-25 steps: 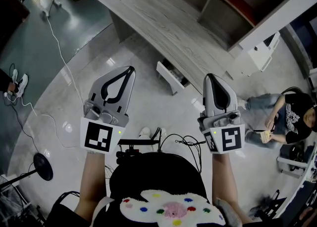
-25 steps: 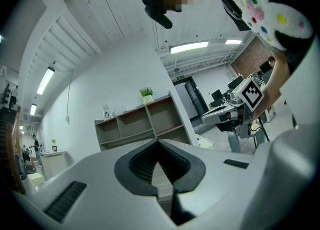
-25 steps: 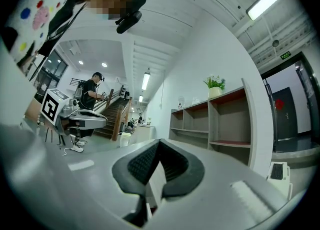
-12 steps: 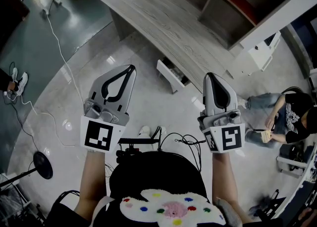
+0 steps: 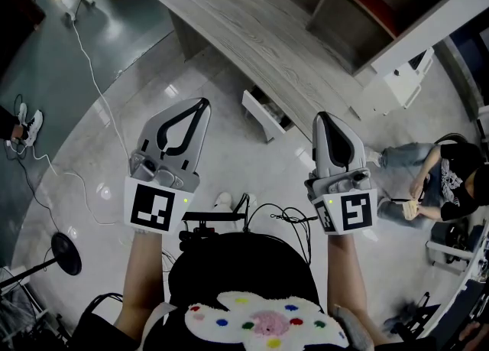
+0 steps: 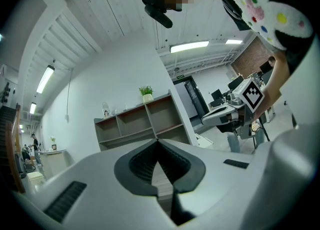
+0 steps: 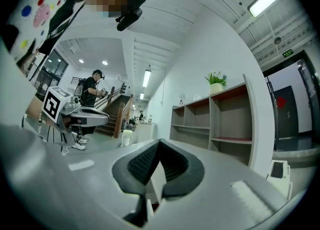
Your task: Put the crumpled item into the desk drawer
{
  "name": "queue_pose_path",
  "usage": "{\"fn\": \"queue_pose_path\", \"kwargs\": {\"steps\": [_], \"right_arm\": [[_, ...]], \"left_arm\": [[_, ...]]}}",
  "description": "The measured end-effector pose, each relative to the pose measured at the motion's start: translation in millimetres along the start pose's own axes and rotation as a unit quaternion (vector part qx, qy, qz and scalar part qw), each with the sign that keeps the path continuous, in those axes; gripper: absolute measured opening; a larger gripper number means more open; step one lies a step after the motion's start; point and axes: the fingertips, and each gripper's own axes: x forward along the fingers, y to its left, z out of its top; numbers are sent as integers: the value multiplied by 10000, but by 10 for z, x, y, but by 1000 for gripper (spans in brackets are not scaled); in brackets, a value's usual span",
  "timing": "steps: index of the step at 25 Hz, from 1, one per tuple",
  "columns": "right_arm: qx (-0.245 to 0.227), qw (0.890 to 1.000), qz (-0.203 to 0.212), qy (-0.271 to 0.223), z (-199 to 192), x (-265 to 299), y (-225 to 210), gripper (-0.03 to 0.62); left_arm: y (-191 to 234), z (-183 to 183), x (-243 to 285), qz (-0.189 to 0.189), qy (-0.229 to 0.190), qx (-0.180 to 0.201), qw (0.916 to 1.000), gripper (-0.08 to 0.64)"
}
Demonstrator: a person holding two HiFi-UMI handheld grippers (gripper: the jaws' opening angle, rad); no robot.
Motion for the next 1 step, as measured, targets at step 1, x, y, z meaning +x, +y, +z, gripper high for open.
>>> {"fn": "queue_pose_path", "kwargs": {"steps": [1], "right_arm": [[-6, 10000, 6, 4, 4, -3, -3, 9]], "left_arm": [[-2, 8, 3, -2, 0, 4, 10000, 6]]}}
